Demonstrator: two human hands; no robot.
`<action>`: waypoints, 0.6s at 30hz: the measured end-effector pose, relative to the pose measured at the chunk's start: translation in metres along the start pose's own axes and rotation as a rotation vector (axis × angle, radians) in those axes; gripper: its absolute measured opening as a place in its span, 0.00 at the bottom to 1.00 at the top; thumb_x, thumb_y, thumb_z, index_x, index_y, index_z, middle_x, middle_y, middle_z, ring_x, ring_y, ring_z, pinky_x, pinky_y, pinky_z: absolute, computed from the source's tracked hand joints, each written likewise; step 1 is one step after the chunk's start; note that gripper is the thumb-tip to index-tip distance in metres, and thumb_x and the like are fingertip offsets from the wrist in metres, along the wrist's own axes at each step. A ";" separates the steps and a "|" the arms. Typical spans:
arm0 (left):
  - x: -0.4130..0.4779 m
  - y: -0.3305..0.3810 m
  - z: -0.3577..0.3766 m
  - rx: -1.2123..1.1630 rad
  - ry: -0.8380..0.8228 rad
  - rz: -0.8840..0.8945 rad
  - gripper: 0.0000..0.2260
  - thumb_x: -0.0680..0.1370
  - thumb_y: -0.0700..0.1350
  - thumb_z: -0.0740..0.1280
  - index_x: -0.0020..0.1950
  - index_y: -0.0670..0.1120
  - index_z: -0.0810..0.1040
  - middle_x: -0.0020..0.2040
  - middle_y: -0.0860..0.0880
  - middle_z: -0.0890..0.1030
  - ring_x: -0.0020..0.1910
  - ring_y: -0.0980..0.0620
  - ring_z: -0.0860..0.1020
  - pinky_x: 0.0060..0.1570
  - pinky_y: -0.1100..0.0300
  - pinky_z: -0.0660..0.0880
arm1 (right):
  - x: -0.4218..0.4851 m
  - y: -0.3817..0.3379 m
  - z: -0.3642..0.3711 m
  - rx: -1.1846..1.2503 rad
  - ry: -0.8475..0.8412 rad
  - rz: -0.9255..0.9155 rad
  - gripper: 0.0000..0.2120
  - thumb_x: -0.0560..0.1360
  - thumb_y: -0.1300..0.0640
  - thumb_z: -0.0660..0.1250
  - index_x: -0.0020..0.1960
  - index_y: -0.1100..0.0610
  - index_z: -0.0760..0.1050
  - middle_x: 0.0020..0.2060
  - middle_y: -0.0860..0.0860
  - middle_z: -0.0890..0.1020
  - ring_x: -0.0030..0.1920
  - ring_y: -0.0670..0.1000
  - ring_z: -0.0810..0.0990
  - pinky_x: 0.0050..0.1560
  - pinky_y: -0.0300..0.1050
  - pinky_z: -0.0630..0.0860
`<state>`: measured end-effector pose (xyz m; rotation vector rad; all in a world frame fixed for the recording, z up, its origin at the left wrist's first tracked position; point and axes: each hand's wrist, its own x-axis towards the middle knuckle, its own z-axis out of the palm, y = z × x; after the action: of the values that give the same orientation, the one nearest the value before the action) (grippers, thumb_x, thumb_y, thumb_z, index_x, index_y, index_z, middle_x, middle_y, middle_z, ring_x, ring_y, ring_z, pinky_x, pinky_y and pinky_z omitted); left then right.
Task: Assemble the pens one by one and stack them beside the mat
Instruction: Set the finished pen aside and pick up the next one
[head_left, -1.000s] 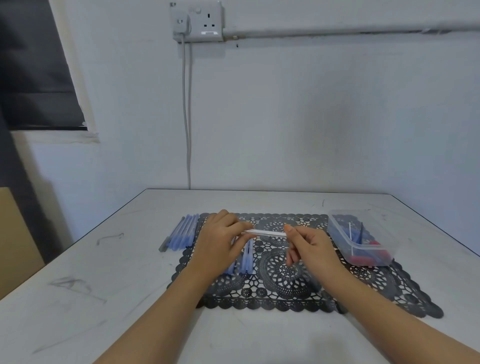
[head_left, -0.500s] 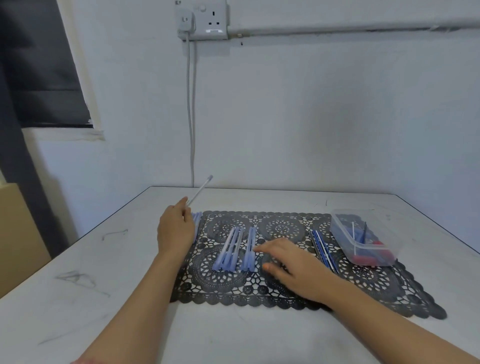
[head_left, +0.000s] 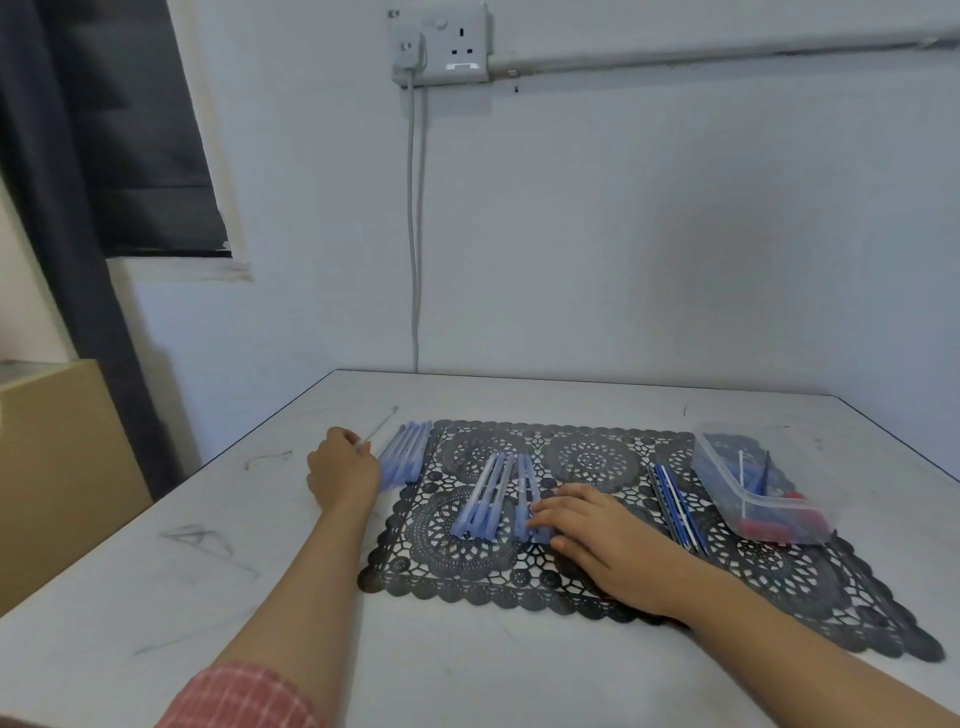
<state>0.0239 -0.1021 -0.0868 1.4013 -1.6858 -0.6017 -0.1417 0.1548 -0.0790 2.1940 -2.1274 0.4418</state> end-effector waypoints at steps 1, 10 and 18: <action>0.001 -0.002 0.001 0.068 -0.018 -0.032 0.04 0.78 0.41 0.62 0.52 0.43 0.72 0.50 0.43 0.78 0.54 0.42 0.72 0.50 0.50 0.69 | 0.000 0.000 -0.001 0.003 0.021 -0.009 0.16 0.81 0.49 0.52 0.66 0.47 0.69 0.65 0.41 0.70 0.68 0.43 0.60 0.68 0.32 0.52; 0.002 -0.002 0.003 0.280 -0.139 -0.089 0.13 0.76 0.39 0.59 0.59 0.48 0.74 0.61 0.45 0.74 0.63 0.44 0.65 0.58 0.51 0.62 | -0.001 0.000 -0.005 0.031 0.085 0.104 0.14 0.80 0.51 0.56 0.58 0.54 0.77 0.57 0.46 0.74 0.59 0.43 0.69 0.62 0.37 0.65; 0.003 0.000 0.003 0.062 -0.166 -0.034 0.13 0.74 0.37 0.62 0.56 0.44 0.79 0.56 0.45 0.80 0.54 0.44 0.76 0.51 0.54 0.71 | 0.000 0.004 -0.008 0.033 0.169 0.282 0.08 0.76 0.55 0.64 0.54 0.53 0.78 0.44 0.44 0.71 0.42 0.42 0.70 0.45 0.30 0.64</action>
<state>0.0212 -0.1052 -0.0874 1.4603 -1.8275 -0.7071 -0.1474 0.1561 -0.0724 1.8001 -2.3546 0.6569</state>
